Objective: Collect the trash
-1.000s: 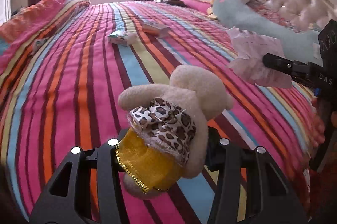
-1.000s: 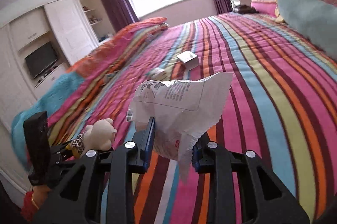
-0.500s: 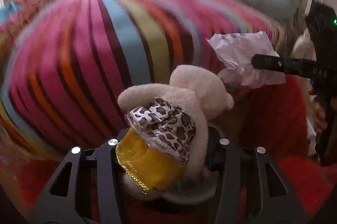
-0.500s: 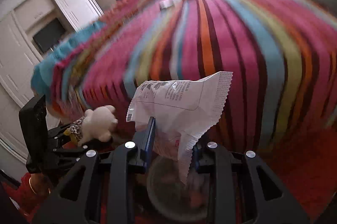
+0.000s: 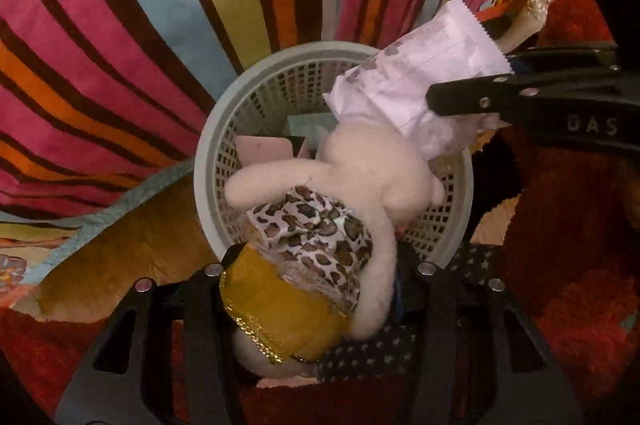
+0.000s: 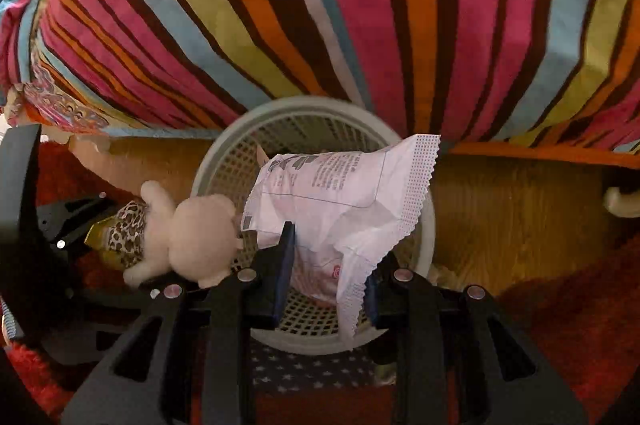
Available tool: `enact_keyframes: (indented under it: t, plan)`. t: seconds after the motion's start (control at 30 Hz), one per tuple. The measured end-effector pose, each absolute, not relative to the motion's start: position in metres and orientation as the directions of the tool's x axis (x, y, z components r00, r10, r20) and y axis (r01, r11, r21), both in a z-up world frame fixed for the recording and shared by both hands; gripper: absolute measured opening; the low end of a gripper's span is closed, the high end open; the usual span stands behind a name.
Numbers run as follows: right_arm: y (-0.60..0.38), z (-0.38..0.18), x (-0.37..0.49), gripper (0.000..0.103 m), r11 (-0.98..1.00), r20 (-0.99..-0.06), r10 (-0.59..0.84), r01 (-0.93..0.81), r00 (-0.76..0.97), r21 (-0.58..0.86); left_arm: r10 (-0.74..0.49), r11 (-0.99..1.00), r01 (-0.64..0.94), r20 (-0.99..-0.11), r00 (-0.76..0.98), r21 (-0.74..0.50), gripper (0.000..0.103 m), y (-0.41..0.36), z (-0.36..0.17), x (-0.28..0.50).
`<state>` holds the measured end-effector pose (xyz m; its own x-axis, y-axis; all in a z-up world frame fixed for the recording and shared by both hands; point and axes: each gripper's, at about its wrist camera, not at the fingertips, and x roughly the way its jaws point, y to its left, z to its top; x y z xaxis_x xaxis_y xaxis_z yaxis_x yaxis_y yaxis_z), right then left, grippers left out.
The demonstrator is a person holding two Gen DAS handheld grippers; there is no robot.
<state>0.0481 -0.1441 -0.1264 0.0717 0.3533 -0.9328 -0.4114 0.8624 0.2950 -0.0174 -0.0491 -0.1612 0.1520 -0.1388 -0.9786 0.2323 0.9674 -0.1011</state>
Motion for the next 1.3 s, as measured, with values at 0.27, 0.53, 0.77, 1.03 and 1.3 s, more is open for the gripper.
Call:
enact_keyframes:
  t: [0.27,0.53,0.77,1.03,1.3]
  plan:
    - [-0.143,-0.134,0.044,0.05,0.85,-0.937,0.347,-0.436,0.042,0.295,-0.121,0.973,0.215,-0.983,0.141,-0.088,0.071,-0.049,-0.165,-0.015]
    - [-0.154,-0.138,0.032,0.082,0.853,-0.944,0.323,-0.452,0.062,0.263,-0.084,0.98,0.19,-0.985,0.15,-0.055,0.074,-0.047,-0.164,-0.018]
    - [-0.161,-0.14,0.035,0.082,0.869,-0.945,0.323,-0.414,0.06,0.271,-0.085,0.98,0.191,-0.985,0.151,-0.056,0.074,-0.045,-0.163,-0.016]
    - [-0.162,-0.142,0.035,0.082,0.869,-0.947,0.317,-0.415,0.049,0.27,-0.086,0.981,0.186,-0.986,0.146,-0.058,0.074,-0.045,-0.163,-0.015]
    - [-0.158,-0.133,0.031,0.082,0.866,-0.943,0.32,-0.433,0.095,0.25,-0.078,0.988,0.15,-0.969,0.233,-0.044,0.074,-0.037,-0.146,-0.012]
